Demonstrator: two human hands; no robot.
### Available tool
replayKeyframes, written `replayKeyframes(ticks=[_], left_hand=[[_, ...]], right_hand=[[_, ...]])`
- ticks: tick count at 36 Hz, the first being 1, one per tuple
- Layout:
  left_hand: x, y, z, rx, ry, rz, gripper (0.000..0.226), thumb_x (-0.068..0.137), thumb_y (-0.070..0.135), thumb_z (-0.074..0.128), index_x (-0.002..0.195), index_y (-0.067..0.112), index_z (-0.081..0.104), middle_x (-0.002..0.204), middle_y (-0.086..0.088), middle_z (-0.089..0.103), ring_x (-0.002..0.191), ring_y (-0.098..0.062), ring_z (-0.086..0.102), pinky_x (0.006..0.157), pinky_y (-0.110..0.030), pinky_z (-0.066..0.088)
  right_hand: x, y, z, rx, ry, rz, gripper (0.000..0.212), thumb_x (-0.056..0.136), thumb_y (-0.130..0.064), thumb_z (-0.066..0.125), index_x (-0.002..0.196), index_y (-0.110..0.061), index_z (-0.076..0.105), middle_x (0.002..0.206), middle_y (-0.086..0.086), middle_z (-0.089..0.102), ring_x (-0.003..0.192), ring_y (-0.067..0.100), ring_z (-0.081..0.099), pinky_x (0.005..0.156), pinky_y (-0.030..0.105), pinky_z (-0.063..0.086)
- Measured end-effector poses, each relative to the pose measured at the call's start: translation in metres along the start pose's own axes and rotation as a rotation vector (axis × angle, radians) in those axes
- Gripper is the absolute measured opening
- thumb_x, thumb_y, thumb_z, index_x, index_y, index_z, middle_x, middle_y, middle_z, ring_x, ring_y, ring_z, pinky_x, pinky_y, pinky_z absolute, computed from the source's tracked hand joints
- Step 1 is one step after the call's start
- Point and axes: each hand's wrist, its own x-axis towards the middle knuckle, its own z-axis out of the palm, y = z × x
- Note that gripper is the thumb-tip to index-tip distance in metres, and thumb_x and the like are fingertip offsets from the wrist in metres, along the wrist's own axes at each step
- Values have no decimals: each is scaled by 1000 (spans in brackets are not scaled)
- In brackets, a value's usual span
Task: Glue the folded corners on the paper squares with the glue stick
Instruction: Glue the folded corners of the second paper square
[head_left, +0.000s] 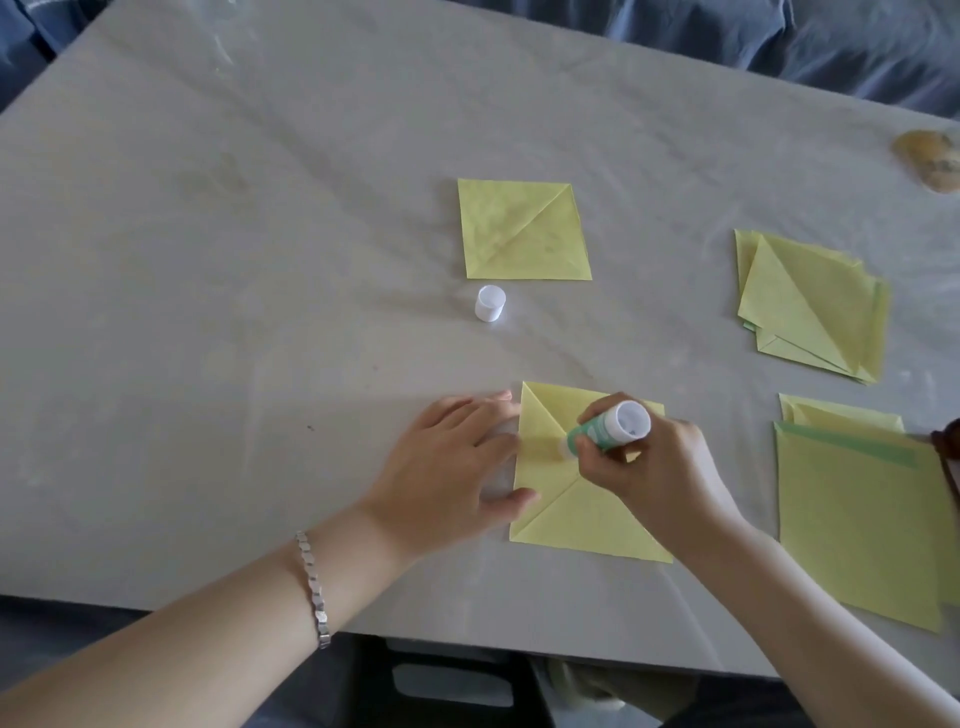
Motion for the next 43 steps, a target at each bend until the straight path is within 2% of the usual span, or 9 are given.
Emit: replayKeyframes(ticks=[5, 12, 16, 20, 26, 32, 36, 38, 43], left_hand=[[2, 1, -2, 29, -27, 3, 36, 75, 47, 57, 80, 13, 70, 112, -1, 68, 110, -17, 61, 92, -31, 42], [3, 3, -3, 37, -36, -16, 35, 74, 47, 58, 81, 14, 70, 110, 1, 69, 109, -15, 61, 92, -29, 42], [2, 3, -3, 43, -54, -14, 36, 75, 47, 58, 84, 14, 71, 112, 2, 68, 112, -16, 60, 92, -30, 41], [2, 2, -4, 40, -66, -17, 36, 76, 47, 57, 79, 14, 68, 115, 0, 67, 112, -18, 61, 92, -31, 40], [2, 2, -2, 36, -47, -12, 38, 76, 46, 56, 86, 13, 72, 113, 0, 68, 113, -15, 56, 94, -30, 40], [3, 3, -3, 46, -57, -21, 38, 75, 48, 56, 82, 13, 71, 111, 0, 69, 109, -16, 61, 93, -30, 41], [3, 3, -2, 48, -62, -24, 36, 75, 47, 57, 81, 14, 71, 111, 0, 68, 110, -15, 60, 93, -30, 42], [2, 3, -2, 41, -73, -27, 36, 76, 47, 57, 83, 14, 71, 113, 1, 68, 113, -15, 57, 94, -30, 41], [2, 3, -4, 47, -100, -27, 39, 78, 48, 55, 83, 13, 68, 117, 0, 66, 114, -18, 59, 93, -32, 40]], right_hand=[[21, 3, 1, -26, 52, 14, 10, 77, -15, 69, 78, -9, 60, 48, -8, 39, 46, 5, 38, 46, 10, 31], [29, 4, -2, -56, 87, -6, 14, 78, -18, 67, 81, -7, 60, 60, 3, 49, 53, 8, 37, 48, 13, 33], [12, 5, -5, -43, 45, 17, 10, 76, -15, 68, 76, -14, 59, 45, -8, 41, 47, 6, 39, 45, 10, 33], [-4, 8, -7, -34, 2, 13, 16, 73, -12, 69, 71, -20, 56, 51, -15, 48, 46, 7, 38, 45, 11, 32], [9, 8, -6, -52, 42, 16, 11, 75, -13, 69, 75, -16, 58, 49, -9, 39, 47, 4, 39, 47, 10, 33], [32, 12, -9, -55, 102, 46, 20, 79, -21, 67, 84, -3, 60, 62, 3, 47, 51, 8, 36, 46, 14, 33], [23, 11, -12, -48, 87, 43, 13, 78, -18, 67, 82, -8, 60, 59, 1, 48, 51, 7, 37, 46, 13, 33], [13, 10, -14, -46, 66, 50, 9, 77, -15, 68, 79, -12, 59, 51, -7, 44, 47, 6, 38, 45, 10, 33], [-9, 12, -16, -28, 13, 65, 16, 74, -9, 70, 72, -19, 57, 46, -11, 44, 46, 4, 40, 48, 9, 35]])
